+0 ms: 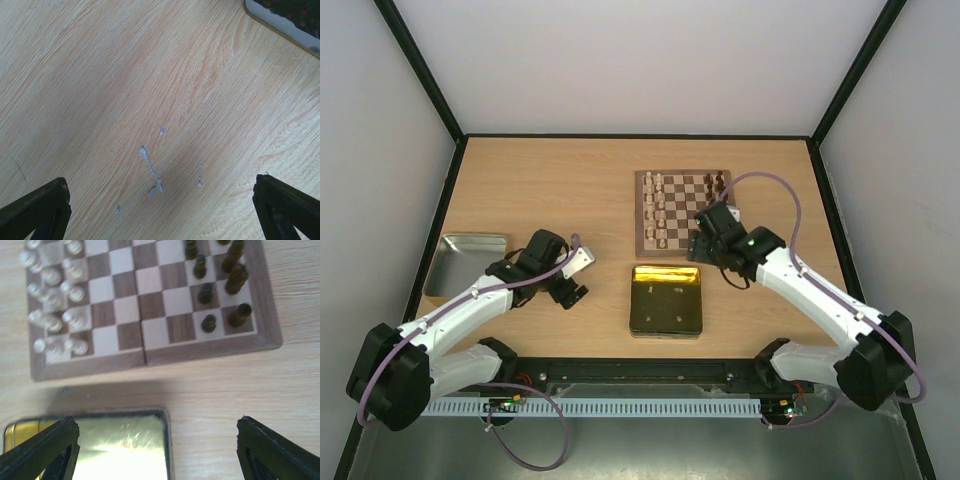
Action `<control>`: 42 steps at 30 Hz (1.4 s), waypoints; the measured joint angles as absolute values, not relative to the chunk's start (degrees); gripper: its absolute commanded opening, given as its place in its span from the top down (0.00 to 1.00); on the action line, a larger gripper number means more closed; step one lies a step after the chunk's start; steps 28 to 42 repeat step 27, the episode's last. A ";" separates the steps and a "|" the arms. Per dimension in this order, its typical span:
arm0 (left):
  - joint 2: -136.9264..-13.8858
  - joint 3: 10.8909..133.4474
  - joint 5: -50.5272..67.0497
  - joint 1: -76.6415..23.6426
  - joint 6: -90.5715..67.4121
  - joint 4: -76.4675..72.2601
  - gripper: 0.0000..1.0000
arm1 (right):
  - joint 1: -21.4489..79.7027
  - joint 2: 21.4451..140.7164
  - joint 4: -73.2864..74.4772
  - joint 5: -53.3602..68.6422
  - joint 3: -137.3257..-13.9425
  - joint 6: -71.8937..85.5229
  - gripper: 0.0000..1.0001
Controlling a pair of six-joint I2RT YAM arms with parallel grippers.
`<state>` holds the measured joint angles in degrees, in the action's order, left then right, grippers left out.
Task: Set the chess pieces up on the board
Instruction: Reset both arms
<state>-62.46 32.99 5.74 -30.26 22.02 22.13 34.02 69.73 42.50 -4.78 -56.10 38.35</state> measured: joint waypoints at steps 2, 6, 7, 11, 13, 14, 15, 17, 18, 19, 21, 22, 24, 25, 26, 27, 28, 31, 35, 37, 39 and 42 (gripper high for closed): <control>-62.46 32.99 5.69 -30.26 21.85 22.13 0.01 | 38.30 68.01 43.53 -6.42 -55.51 39.81 0.18; -60.75 33.30 5.72 -30.24 21.58 22.98 0.01 | 46.74 64.10 45.15 -9.34 -55.40 43.16 0.18; -60.12 33.67 5.69 -30.24 21.63 23.55 0.01 | 48.34 63.22 45.45 -9.87 -55.40 43.92 0.18; -56.01 34.54 4.73 -30.20 23.05 24.95 0.01 | 53.32 59.88 47.07 -11.84 -55.31 46.59 0.18; -52.99 34.65 4.78 -30.20 23.99 26.48 0.01 | 54.68 58.24 47.16 -11.99 -54.74 47.33 0.18; -51.68 34.83 5.08 -30.20 24.27 27.29 0.01 | 55.27 57.34 47.24 -11.94 -54.26 47.70 0.18; -50.30 35.22 5.72 -30.20 24.53 28.62 0.01 | 55.66 56.64 47.35 -11.88 -53.89 47.94 0.18; -47.46 37.08 7.27 -30.20 25.36 31.81 0.01 | 56.21 55.22 47.57 -11.75 -53.06 48.23 0.18; -46.39 38.54 7.97 -30.20 25.58 33.41 0.01 | 56.36 54.59 47.57 -11.75 -52.69 48.27 0.18; -45.69 40.01 8.54 -30.20 25.78 34.70 0.01 | 56.51 53.89 47.68 -11.75 -52.27 48.27 0.18; -44.93 44.34 10.55 -30.20 25.98 37.67 0.01 | 56.66 52.34 48.07 -11.79 -51.42 48.27 0.18; -44.80 46.54 11.51 -30.20 26.15 38.85 0.01 | 56.66 51.77 48.18 -11.81 -51.11 48.27 0.18; -44.42 48.80 12.69 -30.17 26.22 39.68 0.01 | 56.66 51.00 48.25 -11.84 -50.46 48.25 0.19; -44.18 49.23 13.21 -30.06 26.30 40.21 0.01 | 56.66 50.72 48.25 -11.84 -50.06 48.27 0.19; -44.10 49.28 13.52 -30.06 26.37 40.73 0.01 | 56.66 50.54 48.25 -11.86 -49.60 48.27 0.19; -43.90 49.28 13.80 -29.95 26.41 41.63 0.01 | 56.66 50.48 48.23 -11.86 -49.32 48.27 0.19; -43.90 49.28 13.80 -29.95 26.41 41.63 0.01 | 56.66 50.48 48.23 -11.86 -49.32 48.27 0.19; -43.90 49.28 13.80 -29.95 26.41 41.63 0.01 | 56.66 50.48 48.23 -11.86 -49.32 48.27 0.19; -43.90 49.28 13.80 -29.95 26.41 41.63 0.01 | 56.66 50.48 48.23 -11.86 -49.32 48.27 0.19; -43.90 49.28 13.80 -29.95 26.41 41.63 0.01 | 56.66 50.48 48.23 -11.86 -49.32 48.27 0.19; -43.90 49.28 13.80 -29.95 26.41 41.63 0.01 | 56.66 50.48 48.23 -11.86 -49.32 48.27 0.19; -43.90 49.28 13.80 -29.95 26.41 41.63 0.01 | 56.66 50.48 48.23 -11.86 -49.32 48.27 0.19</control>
